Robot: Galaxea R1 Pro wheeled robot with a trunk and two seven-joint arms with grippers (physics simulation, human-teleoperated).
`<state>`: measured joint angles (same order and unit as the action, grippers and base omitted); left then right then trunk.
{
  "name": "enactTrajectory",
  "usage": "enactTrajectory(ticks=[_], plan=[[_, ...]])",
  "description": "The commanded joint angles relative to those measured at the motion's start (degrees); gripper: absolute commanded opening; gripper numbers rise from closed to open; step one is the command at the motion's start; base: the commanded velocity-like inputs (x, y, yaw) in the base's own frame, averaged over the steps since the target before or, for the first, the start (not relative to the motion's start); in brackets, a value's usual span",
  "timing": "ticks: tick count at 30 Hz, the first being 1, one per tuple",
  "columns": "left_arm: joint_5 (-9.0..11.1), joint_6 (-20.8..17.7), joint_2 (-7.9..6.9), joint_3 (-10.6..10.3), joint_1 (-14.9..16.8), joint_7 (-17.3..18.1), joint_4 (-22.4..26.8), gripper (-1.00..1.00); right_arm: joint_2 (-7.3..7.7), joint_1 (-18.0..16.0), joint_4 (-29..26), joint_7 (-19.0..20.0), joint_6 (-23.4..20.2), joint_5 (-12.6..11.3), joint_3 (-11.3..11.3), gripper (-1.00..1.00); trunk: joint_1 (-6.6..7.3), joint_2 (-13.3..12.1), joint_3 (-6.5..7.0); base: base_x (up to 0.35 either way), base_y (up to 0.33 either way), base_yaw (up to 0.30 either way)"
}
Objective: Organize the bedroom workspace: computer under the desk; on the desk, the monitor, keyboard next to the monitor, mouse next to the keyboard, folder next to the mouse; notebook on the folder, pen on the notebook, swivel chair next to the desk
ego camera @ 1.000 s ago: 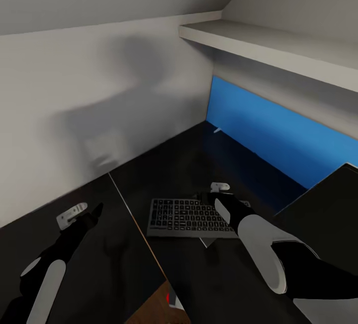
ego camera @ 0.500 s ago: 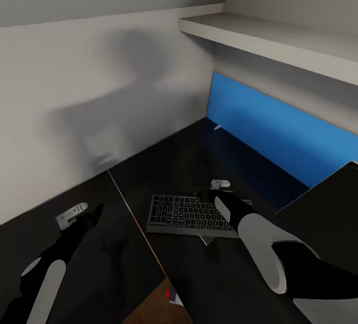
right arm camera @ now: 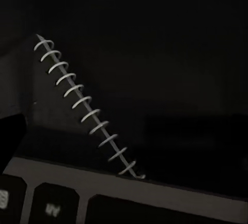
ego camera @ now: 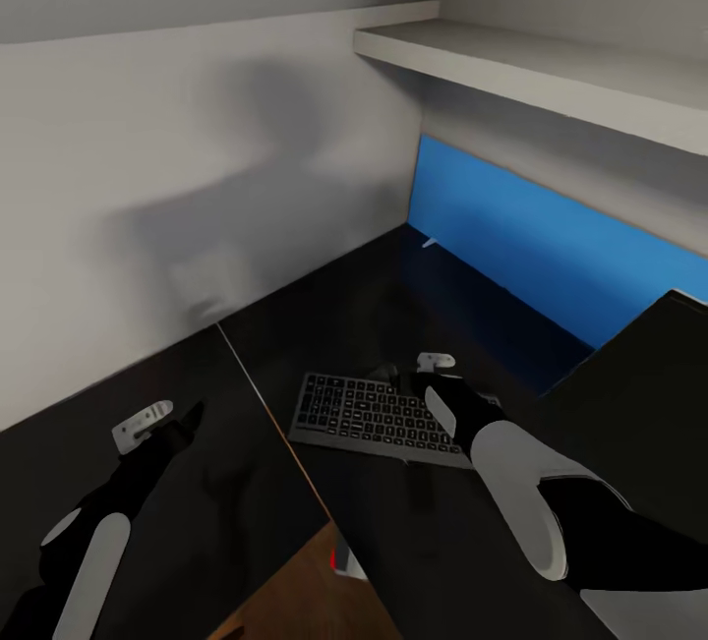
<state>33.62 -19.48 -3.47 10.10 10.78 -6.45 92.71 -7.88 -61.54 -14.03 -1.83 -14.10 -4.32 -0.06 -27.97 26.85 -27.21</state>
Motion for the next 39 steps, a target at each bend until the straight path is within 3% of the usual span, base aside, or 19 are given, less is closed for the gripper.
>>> enactTrajectory(ticks=[1,39], plan=[[0.60,-0.30,-0.03,0.00,0.03,-0.40,0.11,1.00,0.03,0.02,2.35,-0.28,-0.49,-0.78,-0.31,1.00,-0.01,0.08,-0.09,-0.194,0.000,0.000],[0.66,-0.30,-0.05,-0.06,0.03,-0.40,0.11,1.00,0.06,0.10,2.35,-0.16,-0.27,-0.87,-0.29,1.00,-0.01,0.08,-0.09,-0.187,0.000,0.000]])
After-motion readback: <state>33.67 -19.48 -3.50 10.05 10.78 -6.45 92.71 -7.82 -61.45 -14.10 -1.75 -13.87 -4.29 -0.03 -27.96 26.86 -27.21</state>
